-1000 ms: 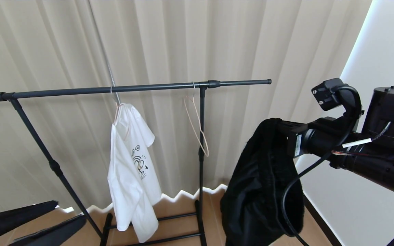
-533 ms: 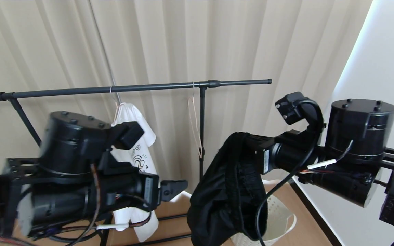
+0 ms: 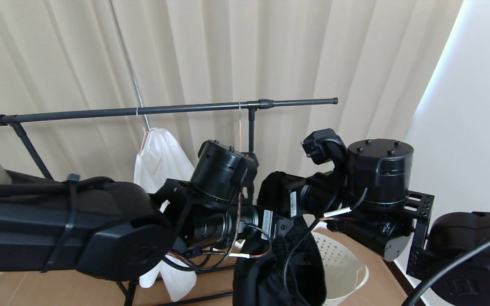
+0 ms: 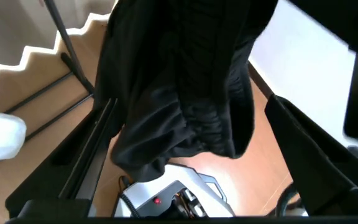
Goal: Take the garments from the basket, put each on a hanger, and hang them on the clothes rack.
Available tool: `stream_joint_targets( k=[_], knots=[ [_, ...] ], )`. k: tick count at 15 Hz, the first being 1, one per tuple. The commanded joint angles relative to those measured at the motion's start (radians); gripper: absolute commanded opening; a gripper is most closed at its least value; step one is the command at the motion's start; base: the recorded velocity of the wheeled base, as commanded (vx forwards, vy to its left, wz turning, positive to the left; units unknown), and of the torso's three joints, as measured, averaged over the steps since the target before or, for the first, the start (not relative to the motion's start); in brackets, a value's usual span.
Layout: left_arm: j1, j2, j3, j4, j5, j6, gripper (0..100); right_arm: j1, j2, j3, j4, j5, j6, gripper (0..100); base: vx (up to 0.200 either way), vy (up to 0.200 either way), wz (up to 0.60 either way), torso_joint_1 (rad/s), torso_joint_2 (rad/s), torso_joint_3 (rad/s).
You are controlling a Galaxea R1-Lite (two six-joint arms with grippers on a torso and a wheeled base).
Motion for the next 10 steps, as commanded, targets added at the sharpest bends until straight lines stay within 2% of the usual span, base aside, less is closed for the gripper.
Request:
stream_joint_targets(
  k=[1, 2, 5, 10],
  knots=[
    [-0.007, 0.091, -0.073, -0.005, 0.091, -0.049, 100, 0.011, 0.003, 0.007, 0.002, -0.012, -0.001, 0, 0.000, 0.000, 0.00, 0.000, 0.00, 0.000],
    [-0.005, 0.111, -0.087, -0.003, 0.160, -0.066, 100, 0.011, -0.004, 0.008, 0.002, -0.026, -0.001, 0, 0.000, 0.000, 0.00, 0.000, 0.00, 0.000],
    [0.001, 0.132, -0.081, -0.003, 0.290, -0.074, 100, 0.011, -0.030, 0.019, 0.004, -0.031, -0.004, 0, 0.000, 0.000, 0.00, 0.000, 0.00, 0.000],
    [0.033, 0.132, -0.050, -0.003, 0.330, -0.087, 100, 0.011, -0.093, 0.033, 0.005, -0.031, -0.010, 0, 0.000, 0.000, 0.00, 0.000, 0.00, 0.000]
  ],
)
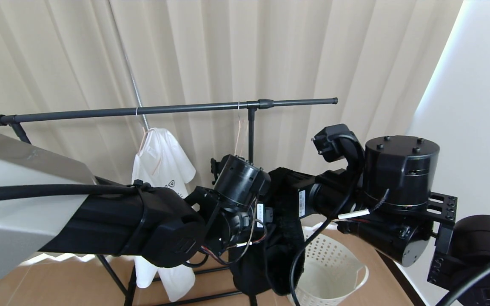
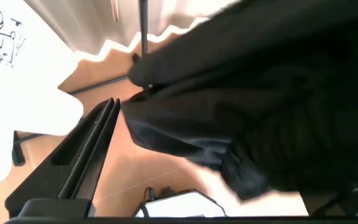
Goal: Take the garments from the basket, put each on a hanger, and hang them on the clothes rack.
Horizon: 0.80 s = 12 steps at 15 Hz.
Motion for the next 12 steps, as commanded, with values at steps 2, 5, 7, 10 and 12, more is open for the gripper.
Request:
stream_joint_targets(
  k=[2, 5, 7, 10, 12],
  knots=[
    [0.022, -0.003, 0.021, 0.000, 0.030, -0.001, 100, 0.001, -0.046, 0.003, -0.001, 0.000, -0.002, 0, 0.000, 0.000, 0.00, 0.000, 0.00, 0.000],
    [0.033, -0.002, 0.053, -0.001, 0.040, -0.001, 100, -0.002, -0.084, 0.008, 0.002, 0.000, -0.006, 0, 0.000, 0.000, 0.00, 0.000, 0.00, 0.000],
    [0.055, -0.002, 0.081, -0.001, 0.041, -0.001, 100, -0.007, -0.118, 0.019, 0.001, 0.000, -0.028, 0, 0.000, 0.000, 0.00, 0.000, 0.00, 0.000],
    [0.065, 0.001, 0.111, -0.003, 0.040, -0.001, 100, -0.022, -0.135, 0.022, 0.002, 0.000, -0.032, 0, 0.000, 0.000, 0.00, 0.000, 0.00, 0.000],
    [0.065, 0.001, 0.130, -0.003, 0.040, -0.001, 100, -0.036, -0.137, 0.019, 0.001, 0.000, -0.032, 0, 0.000, 0.000, 0.00, 0.000, 0.00, 0.000]
  ],
)
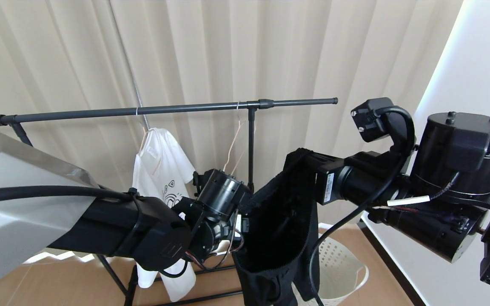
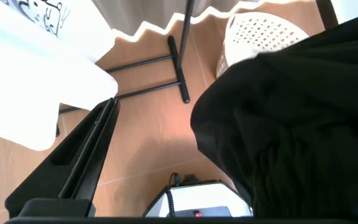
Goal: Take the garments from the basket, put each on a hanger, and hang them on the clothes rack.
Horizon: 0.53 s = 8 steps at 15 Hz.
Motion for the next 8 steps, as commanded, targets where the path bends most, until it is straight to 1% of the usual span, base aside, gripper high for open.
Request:
stream_joint_targets(
  k=[1, 4, 5, 6, 8],
  knots=[
    [-0.003, -0.004, 0.031, 0.001, 0.000, -0.008, 100, -0.016, -0.010, -0.007, -0.002, 0.001, 0.000, 0, 0.000, 0.000, 0.00, 0.000, 0.00, 0.000],
    [-0.046, -0.006, 0.034, 0.001, -0.008, -0.025, 100, 0.000, 0.030, -0.019, -0.006, 0.003, 0.014, 0, 0.000, 0.000, 0.00, 0.000, 0.00, 0.000],
    [-0.046, -0.006, 0.034, 0.001, -0.008, -0.025, 100, 0.000, 0.030, -0.019, -0.006, 0.003, 0.014, 0, 0.000, 0.000, 0.00, 0.000, 0.00, 0.000],
    [-0.094, -0.002, 0.032, 0.004, -0.011, -0.068, 100, 0.047, 0.064, -0.049, -0.006, -0.031, 0.049, 0, 0.000, 0.000, 0.00, 0.000, 0.00, 0.000],
    [-0.132, 0.001, 0.035, 0.004, -0.011, -0.091, 100, 0.063, 0.110, -0.088, -0.006, -0.094, 0.074, 0, 0.000, 0.000, 0.00, 0.000, 0.00, 0.000]
  ],
)
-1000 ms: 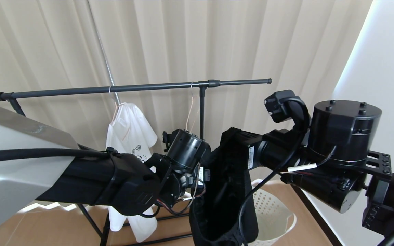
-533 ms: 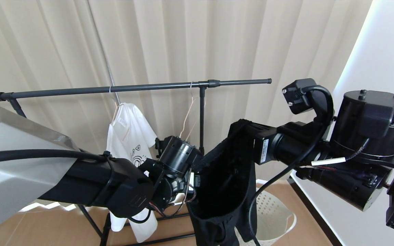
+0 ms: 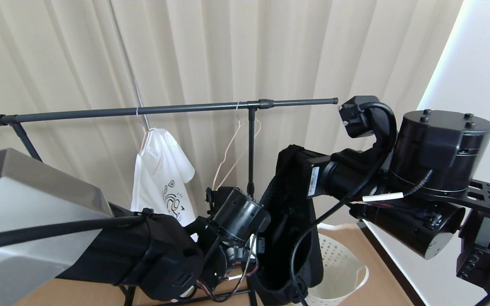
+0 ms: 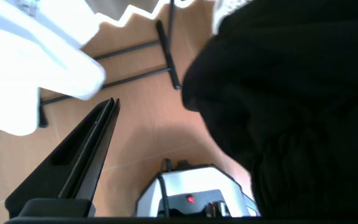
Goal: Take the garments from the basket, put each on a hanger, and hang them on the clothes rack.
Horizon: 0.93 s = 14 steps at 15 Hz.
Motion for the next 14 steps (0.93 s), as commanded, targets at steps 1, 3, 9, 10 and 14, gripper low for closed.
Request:
stream_joint_targets(
  k=[1, 3, 9, 10, 14],
  knots=[
    [-0.048, 0.000, -0.002, -0.001, -0.001, -0.026, 100, 0.023, 0.068, -0.029, -0.002, -0.019, 0.016, 0, 0.000, 0.000, 0.00, 0.000, 0.00, 0.000],
    [-0.088, 0.003, -0.002, -0.001, -0.003, -0.052, 100, 0.038, 0.086, -0.046, -0.015, -0.036, 0.046, 0, 0.000, 0.000, 0.00, 0.000, 0.00, 0.000],
    [-0.160, 0.039, -0.016, -0.004, -0.003, -0.106, 100, 0.044, 0.149, -0.118, -0.028, -0.102, 0.106, 0, 0.000, 0.000, 0.00, 0.000, 0.00, 0.000],
    [-0.160, 0.049, -0.021, -0.004, 0.000, -0.109, 100, 0.046, 0.148, -0.121, -0.028, -0.103, 0.111, 0, 0.000, 0.000, 0.00, 0.000, 0.00, 0.000],
    [-0.154, 0.085, -0.013, -0.002, 0.050, -0.127, 100, 0.039, 0.137, -0.139, -0.028, -0.116, 0.117, 0, 0.000, 0.000, 0.00, 0.000, 0.00, 0.000]
  ],
)
